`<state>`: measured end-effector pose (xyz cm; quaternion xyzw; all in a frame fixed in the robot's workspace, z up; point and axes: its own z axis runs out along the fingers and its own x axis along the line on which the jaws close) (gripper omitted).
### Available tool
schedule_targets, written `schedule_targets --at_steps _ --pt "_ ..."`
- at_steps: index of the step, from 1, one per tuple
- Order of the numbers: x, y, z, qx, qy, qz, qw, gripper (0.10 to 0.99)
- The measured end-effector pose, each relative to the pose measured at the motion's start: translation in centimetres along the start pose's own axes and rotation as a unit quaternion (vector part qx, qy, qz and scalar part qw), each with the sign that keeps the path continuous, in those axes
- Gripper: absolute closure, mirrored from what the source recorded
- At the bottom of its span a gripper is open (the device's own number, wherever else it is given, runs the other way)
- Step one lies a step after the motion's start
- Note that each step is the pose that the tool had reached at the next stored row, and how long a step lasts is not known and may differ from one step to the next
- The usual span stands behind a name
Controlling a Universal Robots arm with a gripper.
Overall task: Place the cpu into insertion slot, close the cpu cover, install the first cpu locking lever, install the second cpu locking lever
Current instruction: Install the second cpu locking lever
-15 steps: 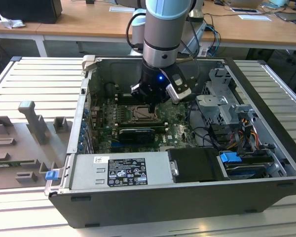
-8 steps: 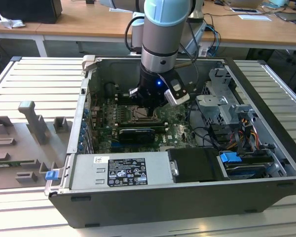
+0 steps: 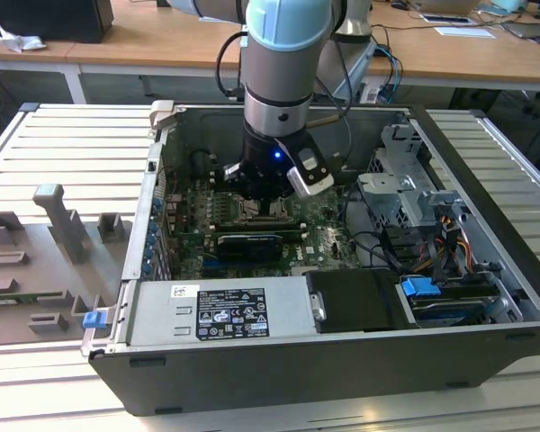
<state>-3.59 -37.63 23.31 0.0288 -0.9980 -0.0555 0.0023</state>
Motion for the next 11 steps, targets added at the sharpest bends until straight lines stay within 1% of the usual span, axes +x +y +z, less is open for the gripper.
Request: schedule_targets --at_steps 2,4,5,9,11 --pt "0.66 -0.03 0.01 0.0 -0.0002 0.0 1.0 0.98" --pt "1.88 -0.02 0.07 -0.0027 -0.0005 0.0 1.0 0.98" --pt "2.14 -0.01 0.13 -0.0036 -0.0008 0.0 1.0 0.98" --pt "2.35 -0.07 0.75 -0.0063 -0.0009 0.0 1.0 0.98" --pt "2.4 -0.13 1.26 -0.0067 -0.0009 0.0 1.0 0.98"
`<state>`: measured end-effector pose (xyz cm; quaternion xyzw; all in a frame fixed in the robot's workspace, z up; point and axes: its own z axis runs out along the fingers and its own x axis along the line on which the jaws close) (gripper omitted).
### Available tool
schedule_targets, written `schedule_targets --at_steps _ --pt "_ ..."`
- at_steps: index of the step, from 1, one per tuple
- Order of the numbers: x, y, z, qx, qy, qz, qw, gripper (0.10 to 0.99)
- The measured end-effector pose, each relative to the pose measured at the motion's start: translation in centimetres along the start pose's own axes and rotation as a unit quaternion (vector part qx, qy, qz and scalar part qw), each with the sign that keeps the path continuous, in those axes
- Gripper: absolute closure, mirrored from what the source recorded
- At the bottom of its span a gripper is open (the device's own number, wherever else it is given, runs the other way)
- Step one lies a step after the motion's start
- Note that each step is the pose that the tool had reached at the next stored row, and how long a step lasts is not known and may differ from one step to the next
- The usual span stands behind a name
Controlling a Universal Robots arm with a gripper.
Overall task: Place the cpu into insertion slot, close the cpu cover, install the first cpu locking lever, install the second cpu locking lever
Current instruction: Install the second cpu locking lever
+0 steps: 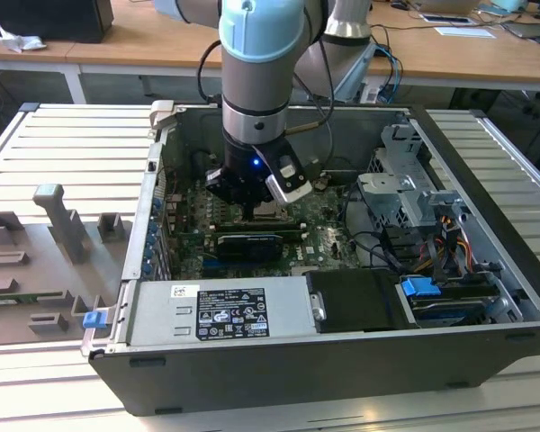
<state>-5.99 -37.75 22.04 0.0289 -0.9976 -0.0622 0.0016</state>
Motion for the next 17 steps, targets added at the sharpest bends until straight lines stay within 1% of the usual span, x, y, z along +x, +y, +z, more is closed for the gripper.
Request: schedule_targets --at_steps 1,2,4,7,9,13,17 --pt "0.03 -0.02 0.2 -0.0001 0.0 0.0 1.0 0.98" --pt "0.27 -0.27 0.51 -0.0035 -0.0001 0.0 1.0 0.98" --pt "0.66 -0.72 0.49 -0.019 -0.0011 0.0 0.9998 0.98" --pt "0.99 -1.29 0.49 -0.0331 -0.0019 0.0 0.9995 0.98" --pt "1.06 -1.51 0.55 -0.0378 -0.0021 0.0 0.9993 0.98" --pt "1.09 -1.65 0.89 -0.0483 -0.0028 0.0 0.9988 0.98" --pt "1.14 -1.78 1.43 -0.0561 -0.0032 0.0 0.9984 0.98"
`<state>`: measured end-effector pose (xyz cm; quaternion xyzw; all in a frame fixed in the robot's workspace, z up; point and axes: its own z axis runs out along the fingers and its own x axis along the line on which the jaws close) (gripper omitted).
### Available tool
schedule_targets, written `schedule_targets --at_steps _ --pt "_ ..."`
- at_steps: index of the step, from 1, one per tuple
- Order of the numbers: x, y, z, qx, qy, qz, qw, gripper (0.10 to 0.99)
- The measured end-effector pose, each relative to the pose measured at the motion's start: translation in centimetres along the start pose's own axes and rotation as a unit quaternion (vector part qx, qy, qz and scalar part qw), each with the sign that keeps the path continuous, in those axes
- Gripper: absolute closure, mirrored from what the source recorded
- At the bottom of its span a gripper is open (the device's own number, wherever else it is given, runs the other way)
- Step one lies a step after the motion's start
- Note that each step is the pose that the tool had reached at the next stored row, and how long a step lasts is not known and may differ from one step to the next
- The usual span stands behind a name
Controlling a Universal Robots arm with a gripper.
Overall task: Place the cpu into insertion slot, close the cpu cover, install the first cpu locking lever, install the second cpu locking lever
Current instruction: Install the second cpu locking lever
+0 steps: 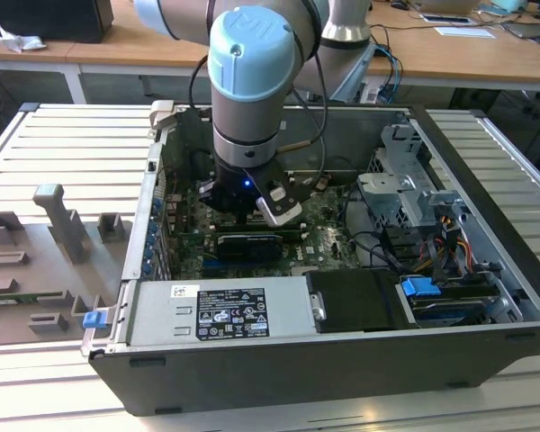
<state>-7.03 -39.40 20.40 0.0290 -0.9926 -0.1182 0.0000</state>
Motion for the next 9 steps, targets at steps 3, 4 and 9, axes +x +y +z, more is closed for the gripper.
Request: schedule_targets --at_steps 3,4,9 --pt "0.06 -0.06 0.29 -0.0042 -0.0002 0.0 1.0 0.98" --pt "0.14 -0.08 0.36 -0.0065 -0.0003 0.0 1.0 0.98" --pt "0.55 0.04 0.0 -0.0217 -0.0014 0.0 0.9998 0.98"
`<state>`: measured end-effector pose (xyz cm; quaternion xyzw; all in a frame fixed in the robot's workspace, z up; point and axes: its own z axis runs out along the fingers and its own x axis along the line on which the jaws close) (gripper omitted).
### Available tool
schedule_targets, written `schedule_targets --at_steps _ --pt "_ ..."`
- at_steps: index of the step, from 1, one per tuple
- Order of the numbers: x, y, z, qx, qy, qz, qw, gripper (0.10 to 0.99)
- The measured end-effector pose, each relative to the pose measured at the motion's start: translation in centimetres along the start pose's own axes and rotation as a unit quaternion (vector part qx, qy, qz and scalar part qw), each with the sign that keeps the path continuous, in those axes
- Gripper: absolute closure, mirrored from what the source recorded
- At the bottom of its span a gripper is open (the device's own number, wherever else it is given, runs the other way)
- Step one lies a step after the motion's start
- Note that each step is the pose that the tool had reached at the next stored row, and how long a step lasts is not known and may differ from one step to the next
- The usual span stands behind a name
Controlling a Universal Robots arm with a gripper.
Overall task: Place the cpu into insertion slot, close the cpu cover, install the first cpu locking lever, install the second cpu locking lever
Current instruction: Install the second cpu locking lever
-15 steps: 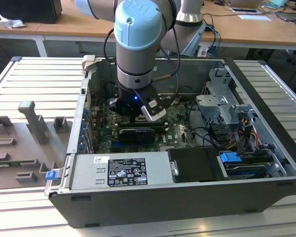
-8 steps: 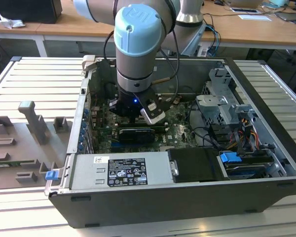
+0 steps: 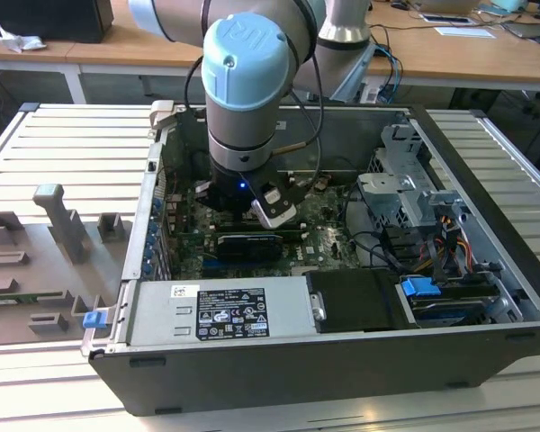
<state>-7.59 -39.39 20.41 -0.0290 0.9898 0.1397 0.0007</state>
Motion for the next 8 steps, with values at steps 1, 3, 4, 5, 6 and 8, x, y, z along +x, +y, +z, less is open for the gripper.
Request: schedule_targets --at_steps 1,3,4,5,6,8 --pt "0.0 0.08 -0.25 0.0001 0.0 0.0 1.0 0.98" --pt "0.0 0.21 -0.71 0.0001 0.0001 0.0 1.0 0.98" --pt "-0.01 0.25 -0.85 0.0001 0.0 0.0 1.0 0.98" --pt "-0.01 0.3 -1.02 0.0001 0.0001 0.0 1.0 0.98" --pt "-0.01 0.34 -1.14 0.0001 0.0001 0.0 1.0 0.98" --pt "-0.01 0.34 -1.15 -0.0001 -0.0001 0.0 1.0 0.98"
